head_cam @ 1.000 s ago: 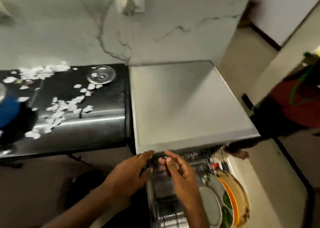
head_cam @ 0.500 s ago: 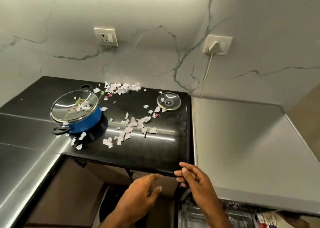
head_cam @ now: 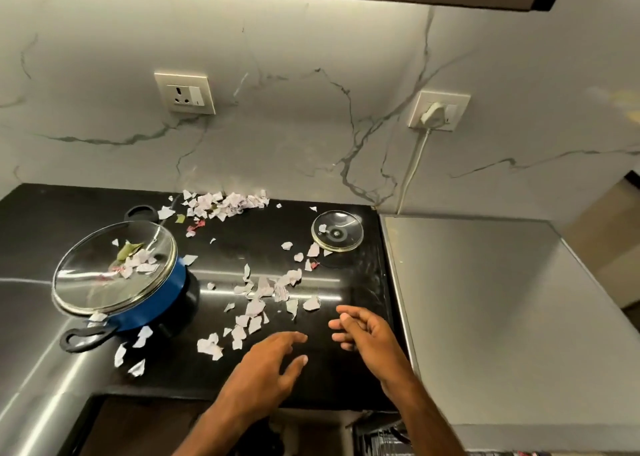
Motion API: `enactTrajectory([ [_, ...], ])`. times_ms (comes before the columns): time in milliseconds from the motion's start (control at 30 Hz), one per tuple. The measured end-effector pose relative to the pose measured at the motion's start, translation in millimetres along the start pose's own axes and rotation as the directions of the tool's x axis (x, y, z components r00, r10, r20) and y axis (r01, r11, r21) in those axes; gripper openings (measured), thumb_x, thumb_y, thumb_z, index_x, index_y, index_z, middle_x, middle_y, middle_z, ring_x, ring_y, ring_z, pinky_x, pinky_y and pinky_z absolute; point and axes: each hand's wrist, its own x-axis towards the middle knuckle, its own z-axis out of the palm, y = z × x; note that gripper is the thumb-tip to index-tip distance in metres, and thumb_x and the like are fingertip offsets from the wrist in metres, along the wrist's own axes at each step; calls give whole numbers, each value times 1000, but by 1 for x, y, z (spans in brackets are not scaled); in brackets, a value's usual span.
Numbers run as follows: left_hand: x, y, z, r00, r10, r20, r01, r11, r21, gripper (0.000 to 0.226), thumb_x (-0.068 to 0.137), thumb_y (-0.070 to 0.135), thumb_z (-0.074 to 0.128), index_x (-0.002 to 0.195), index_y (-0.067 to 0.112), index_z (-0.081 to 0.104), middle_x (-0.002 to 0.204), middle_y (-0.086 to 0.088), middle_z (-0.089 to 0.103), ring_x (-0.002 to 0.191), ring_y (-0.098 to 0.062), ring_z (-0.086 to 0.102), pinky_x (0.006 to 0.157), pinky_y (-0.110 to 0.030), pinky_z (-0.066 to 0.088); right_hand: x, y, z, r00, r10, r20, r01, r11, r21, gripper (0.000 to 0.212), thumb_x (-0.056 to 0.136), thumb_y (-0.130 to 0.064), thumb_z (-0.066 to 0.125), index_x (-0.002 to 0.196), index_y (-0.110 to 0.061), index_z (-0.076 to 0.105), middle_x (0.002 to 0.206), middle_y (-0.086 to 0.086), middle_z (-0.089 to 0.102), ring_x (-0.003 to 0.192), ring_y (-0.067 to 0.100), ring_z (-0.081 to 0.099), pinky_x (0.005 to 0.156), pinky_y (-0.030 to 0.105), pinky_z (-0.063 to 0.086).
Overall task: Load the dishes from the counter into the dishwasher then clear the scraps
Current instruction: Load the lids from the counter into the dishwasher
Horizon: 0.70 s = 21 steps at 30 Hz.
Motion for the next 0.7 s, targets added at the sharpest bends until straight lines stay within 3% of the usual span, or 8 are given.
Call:
enactTrajectory([
  [267,33,15,-10,999,-25,-28,21,994,-110,38,96,45,62,133,45,55,123,28,58,111,10,57,96,-19,52,81,-20,-15,986,149,-73,-147,989,32,19,104,-30,62,118,-22,70,99,-3,81,94,18,78,85,32,62],
  [433,37,24,-1,989,-143,-35,133,969,-207,41,94,46,63,134,49,52,124,25,59,113,10,57,96,-20,53,159,-27,-22,949,302,-96,-290,949,122,24,103,-33,63,111,-12,72,102,6,79,90,21,76,76,32,61],
  [533,37,29,4,977,-199,-73,177,955,-240,41,94,47,62,134,49,52,126,27,57,116,12,55,97,-19,52,200,-31,-22,938,332,-102,-319,940,120,29,101,-38,65,104,-11,72,100,7,78,93,23,77,86,39,63],
  [700,35,37,9,943,-288,-168,230,926,-299,40,95,45,64,133,49,54,124,27,59,115,12,56,98,-21,53,248,-25,-17,924,369,-101,-342,914,218,27,101,-32,67,114,-8,65,104,14,76,89,26,77,70,32,61],
])
